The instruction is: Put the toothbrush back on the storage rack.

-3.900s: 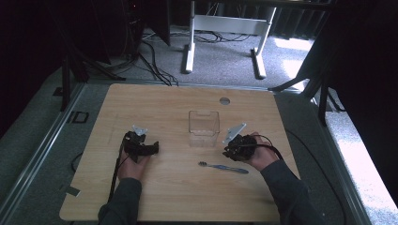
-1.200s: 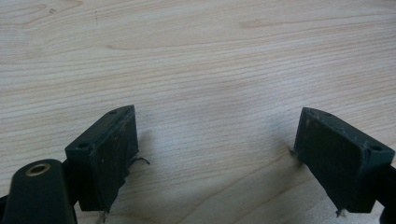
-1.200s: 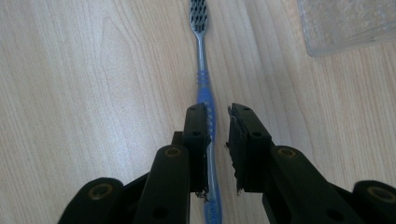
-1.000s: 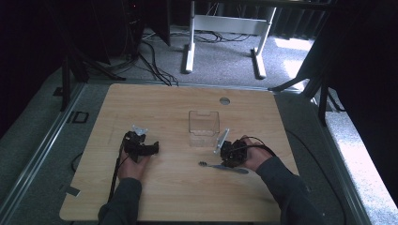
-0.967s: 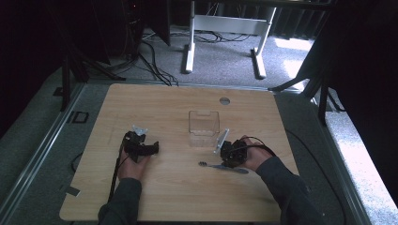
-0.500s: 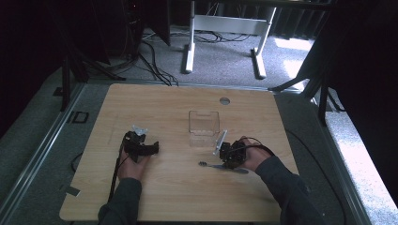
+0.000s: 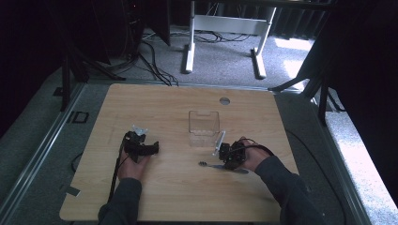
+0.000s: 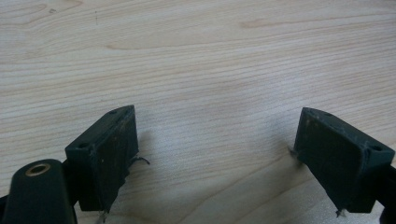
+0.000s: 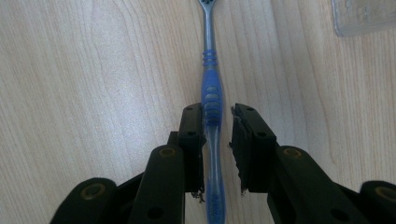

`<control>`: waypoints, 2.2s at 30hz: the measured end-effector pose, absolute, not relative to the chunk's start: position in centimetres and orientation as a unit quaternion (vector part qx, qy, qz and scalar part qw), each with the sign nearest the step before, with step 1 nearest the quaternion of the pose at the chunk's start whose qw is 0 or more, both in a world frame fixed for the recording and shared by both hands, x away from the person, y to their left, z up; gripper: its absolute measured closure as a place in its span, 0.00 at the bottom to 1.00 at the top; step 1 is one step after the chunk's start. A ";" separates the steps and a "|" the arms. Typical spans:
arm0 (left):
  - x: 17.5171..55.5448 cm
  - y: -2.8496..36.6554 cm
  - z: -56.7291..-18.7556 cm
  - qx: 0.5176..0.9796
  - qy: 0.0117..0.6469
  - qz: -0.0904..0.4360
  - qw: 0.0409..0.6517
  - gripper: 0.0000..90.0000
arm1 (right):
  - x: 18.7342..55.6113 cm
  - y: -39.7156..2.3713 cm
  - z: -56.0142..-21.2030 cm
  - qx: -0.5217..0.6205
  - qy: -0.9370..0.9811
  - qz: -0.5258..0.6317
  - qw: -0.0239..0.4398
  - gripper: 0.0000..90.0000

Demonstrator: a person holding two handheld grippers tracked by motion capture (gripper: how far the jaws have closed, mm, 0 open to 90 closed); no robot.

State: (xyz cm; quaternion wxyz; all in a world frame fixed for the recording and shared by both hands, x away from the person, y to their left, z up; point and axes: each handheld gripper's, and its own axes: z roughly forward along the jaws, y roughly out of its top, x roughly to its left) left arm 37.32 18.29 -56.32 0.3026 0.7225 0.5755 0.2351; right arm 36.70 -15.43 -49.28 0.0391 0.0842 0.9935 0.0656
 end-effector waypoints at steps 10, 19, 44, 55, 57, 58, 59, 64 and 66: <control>37.3 18.3 -56.3 0.723 0.575 0.235 0.302 0.15 | 36.8 -15.4 -49.7 0.082 0.994 0.056 0.035 0.80; 37.3 18.3 -56.3 0.723 0.575 0.235 0.302 0.16 | 36.9 -15.3 -50.2 0.080 0.995 0.044 0.033 0.80; 37.3 18.3 -56.3 0.722 0.576 0.235 0.303 0.15 | 37.1 -15.0 -51.1 0.078 0.996 0.024 0.024 0.80; 37.3 18.3 -56.3 0.723 0.575 0.235 0.303 0.16 | 37.1 -14.8 -51.5 0.074 0.997 0.016 0.022 0.82; 37.3 18.3 -56.3 0.722 0.575 0.235 0.302 0.16 | 37.0 -14.7 -51.6 0.073 0.997 0.015 0.023 0.82; 37.3 18.3 -56.3 0.722 0.575 0.235 0.303 0.15 | 37.1 -14.7 -51.7 0.072 0.997 0.015 0.024 0.83; 37.3 18.3 -56.3 0.722 0.576 0.235 0.303 0.15 | 37.1 -14.7 -51.7 0.072 0.997 0.015 0.024 0.83; 37.3 18.3 -56.3 0.722 0.576 0.235 0.303 0.15 | 37.1 -14.7 -51.7 0.073 0.997 0.013 0.022 0.87; 37.3 18.3 -56.3 0.723 0.575 0.235 0.303 0.16 | 37.1 -14.7 -51.7 0.072 0.997 0.013 0.023 0.87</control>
